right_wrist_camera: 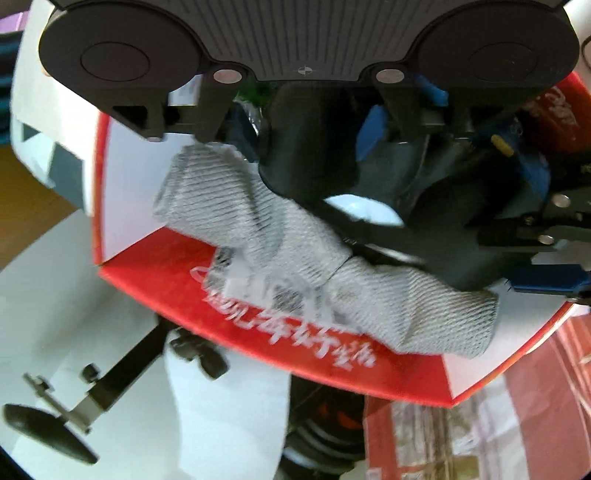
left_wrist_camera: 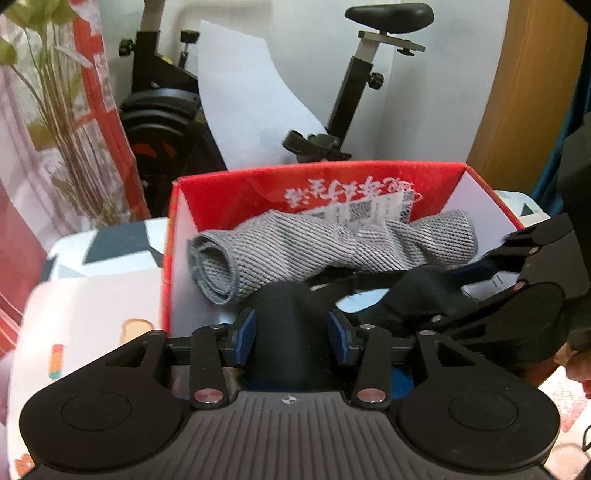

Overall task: Organize soft objects
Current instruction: 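Lower the eye mask into the box and open both tools, then withdraw both tools and lower them onto the bagged mint-green cable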

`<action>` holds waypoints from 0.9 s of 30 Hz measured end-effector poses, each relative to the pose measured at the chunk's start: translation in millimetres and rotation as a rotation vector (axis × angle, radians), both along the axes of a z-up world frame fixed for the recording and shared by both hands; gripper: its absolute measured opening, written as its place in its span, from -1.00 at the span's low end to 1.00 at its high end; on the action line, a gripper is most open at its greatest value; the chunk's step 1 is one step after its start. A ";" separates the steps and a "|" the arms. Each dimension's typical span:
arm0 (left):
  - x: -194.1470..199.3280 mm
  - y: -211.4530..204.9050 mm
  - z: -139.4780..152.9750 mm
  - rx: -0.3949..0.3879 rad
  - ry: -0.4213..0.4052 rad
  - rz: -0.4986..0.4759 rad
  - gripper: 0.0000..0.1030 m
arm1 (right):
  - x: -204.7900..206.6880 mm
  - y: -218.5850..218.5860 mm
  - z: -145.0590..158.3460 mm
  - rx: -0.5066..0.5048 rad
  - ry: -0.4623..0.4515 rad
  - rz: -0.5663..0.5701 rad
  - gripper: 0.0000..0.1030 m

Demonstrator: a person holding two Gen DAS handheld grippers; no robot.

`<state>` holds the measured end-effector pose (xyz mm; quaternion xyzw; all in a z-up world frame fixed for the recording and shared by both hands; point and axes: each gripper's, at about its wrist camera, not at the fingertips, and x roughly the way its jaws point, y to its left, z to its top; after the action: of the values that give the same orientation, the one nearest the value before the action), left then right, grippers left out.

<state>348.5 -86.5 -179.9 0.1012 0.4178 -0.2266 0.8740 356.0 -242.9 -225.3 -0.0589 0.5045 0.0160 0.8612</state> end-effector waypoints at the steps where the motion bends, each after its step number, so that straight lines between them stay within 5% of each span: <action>1: -0.9 0.6 2.3 0.009 -0.013 0.005 -0.11 | -2.3 -1.0 3.4 -0.003 -0.016 -0.006 0.25; 9: -6.8 12.9 17.5 0.011 -0.056 0.040 -0.10 | -19.6 -10.2 31.5 -0.003 -0.129 -0.047 0.70; 17: -29.2 24.1 31.5 -0.026 -0.105 0.047 0.14 | -53.2 -33.2 52.4 0.165 -0.258 -0.089 0.74; 20: -43.9 30.2 38.2 -0.055 -0.122 0.043 0.42 | -75.2 -34.4 58.7 0.193 -0.333 -0.046 0.99; 22: -53.6 33.4 40.8 -0.077 -0.135 0.046 0.76 | -89.3 -37.6 62.2 0.222 -0.386 -0.036 0.99; 27: -83.9 37.1 44.7 -0.085 -0.199 0.033 0.93 | -119.8 -51.8 67.0 0.298 -0.480 -0.062 0.99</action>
<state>264.6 -49.3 -135.1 0.0793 0.3205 -0.2183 0.9183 236.2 -294.7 -158.4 0.0817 0.2797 0.0494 0.9553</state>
